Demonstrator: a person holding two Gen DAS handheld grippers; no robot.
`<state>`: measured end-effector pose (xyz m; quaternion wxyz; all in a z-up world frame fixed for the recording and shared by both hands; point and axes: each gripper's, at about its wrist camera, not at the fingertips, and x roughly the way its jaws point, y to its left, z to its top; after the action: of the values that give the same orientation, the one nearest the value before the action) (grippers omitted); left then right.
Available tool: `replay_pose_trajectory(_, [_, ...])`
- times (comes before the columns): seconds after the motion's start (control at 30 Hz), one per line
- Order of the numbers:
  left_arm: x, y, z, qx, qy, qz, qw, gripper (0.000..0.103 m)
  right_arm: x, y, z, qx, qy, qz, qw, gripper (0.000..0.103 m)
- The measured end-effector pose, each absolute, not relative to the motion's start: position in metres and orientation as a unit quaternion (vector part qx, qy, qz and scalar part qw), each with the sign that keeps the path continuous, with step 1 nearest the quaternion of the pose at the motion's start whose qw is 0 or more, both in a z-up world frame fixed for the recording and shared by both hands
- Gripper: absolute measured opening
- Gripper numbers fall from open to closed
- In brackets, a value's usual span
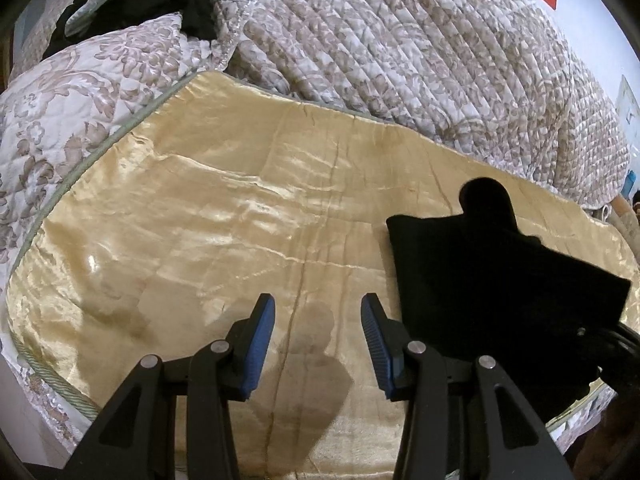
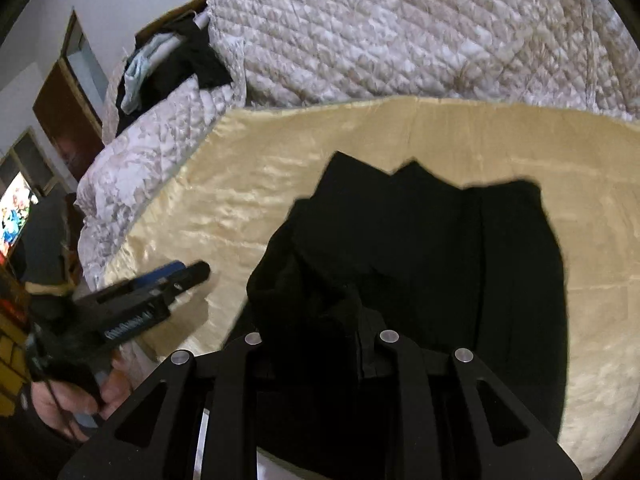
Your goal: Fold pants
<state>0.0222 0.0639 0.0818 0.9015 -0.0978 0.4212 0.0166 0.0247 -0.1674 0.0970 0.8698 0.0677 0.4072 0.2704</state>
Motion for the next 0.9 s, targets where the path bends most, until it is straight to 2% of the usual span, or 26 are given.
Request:
replay_pose_trajectory(0.1, [0.021, 0.068, 0.084, -0.102, 0.417, 0.019, 0.903, 0.048, 0.02, -0.154, 0.099, 0.046, 0.406, 0.278, 0.869, 0.022])
replay_pose_trajectory(0.2, [0.02, 0.073, 0.084, -0.108, 0.416, 0.026, 0.903, 0.048, 0.02, -0.137, 0.071, 0.02, 0.436, 0.275, 0.857, 0.022])
replay_pose_trajectory(0.43, [0.019, 0.077, 0.083, -0.115, 0.418, 0.029, 0.901, 0.047, 0.013, -0.132, 0.072, 0.0, 0.415, 0.277, 0.867, 0.024])
replay_pose_trajectory(0.47, [0.018, 0.076, 0.083, -0.113, 0.418, 0.028, 0.901, 0.048, 0.012, -0.131, 0.07, -0.005, 0.411, 0.282, 0.867, 0.028])
replay_pose_trajectory(0.5, [0.018, 0.075, 0.083, -0.113, 0.417, 0.028, 0.901, 0.048, 0.011, -0.131, 0.07, -0.002, 0.409, 0.291, 0.865, 0.037])
replay_pose_trajectory(0.6, [0.018, 0.075, 0.083, -0.114, 0.417, 0.029, 0.901, 0.048, 0.007, -0.13, 0.075, 0.011, 0.403, 0.319, 0.858, 0.049])
replay_pose_trajectory(0.77, [0.018, 0.077, 0.085, -0.121, 0.414, 0.028, 0.902, 0.048, -0.007, -0.138, 0.097, 0.048, 0.37, 0.387, 0.843, 0.05])
replay_pose_trajectory(0.9, [0.018, 0.074, 0.087, -0.123, 0.409, 0.016, 0.904, 0.048, -0.013, -0.169, 0.102, 0.081, 0.344, 0.363, 0.862, 0.05])
